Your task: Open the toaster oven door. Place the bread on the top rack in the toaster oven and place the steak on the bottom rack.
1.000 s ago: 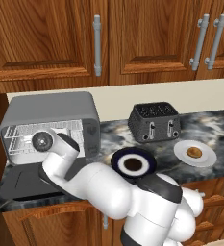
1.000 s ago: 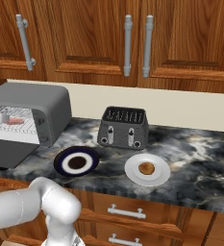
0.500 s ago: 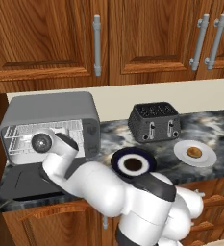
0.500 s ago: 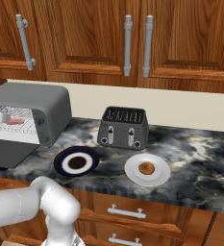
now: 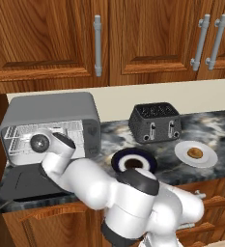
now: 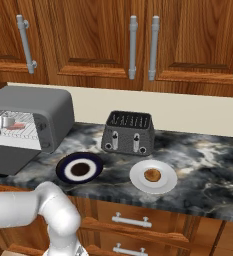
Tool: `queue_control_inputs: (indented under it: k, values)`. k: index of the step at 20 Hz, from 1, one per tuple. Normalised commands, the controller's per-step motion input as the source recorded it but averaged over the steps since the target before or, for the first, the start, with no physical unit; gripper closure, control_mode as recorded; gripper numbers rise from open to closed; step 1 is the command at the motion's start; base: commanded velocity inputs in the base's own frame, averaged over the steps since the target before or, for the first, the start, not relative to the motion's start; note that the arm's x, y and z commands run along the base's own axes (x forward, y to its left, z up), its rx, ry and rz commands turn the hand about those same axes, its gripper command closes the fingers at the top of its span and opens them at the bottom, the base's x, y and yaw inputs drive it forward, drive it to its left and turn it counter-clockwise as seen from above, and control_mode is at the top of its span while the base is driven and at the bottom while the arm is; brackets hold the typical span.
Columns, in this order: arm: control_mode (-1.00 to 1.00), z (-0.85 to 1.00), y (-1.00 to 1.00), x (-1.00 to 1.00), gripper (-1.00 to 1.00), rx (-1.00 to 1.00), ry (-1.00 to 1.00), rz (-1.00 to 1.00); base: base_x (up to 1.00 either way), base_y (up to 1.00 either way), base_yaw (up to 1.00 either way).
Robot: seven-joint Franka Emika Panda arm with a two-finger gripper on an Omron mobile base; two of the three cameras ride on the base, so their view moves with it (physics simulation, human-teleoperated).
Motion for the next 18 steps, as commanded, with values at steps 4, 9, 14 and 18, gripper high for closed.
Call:
queue_control_inputs:
  k: [4, 9, 14, 18]
  values:
    - [-1.0, -0.09, 0.21, 0.26, -1.0, 0.0, -0.03, -0.03, 0.0, 0.0, 0.0]
    - [-1.0, -0.05, 0.22, 0.19, -1.0, 0.0, -0.03, -0.03, 0.0, 0.0, 0.0]
    - [-1.0, -0.13, 0.12, 0.25, -1.0, 0.0, 0.0, -0.02, 0.0, 0.0, 0.0]
    - [-1.0, -0.17, 0.0, 0.11, -1.0, 0.0, 0.0, 0.0, 0.0, 0.0, 0.0]
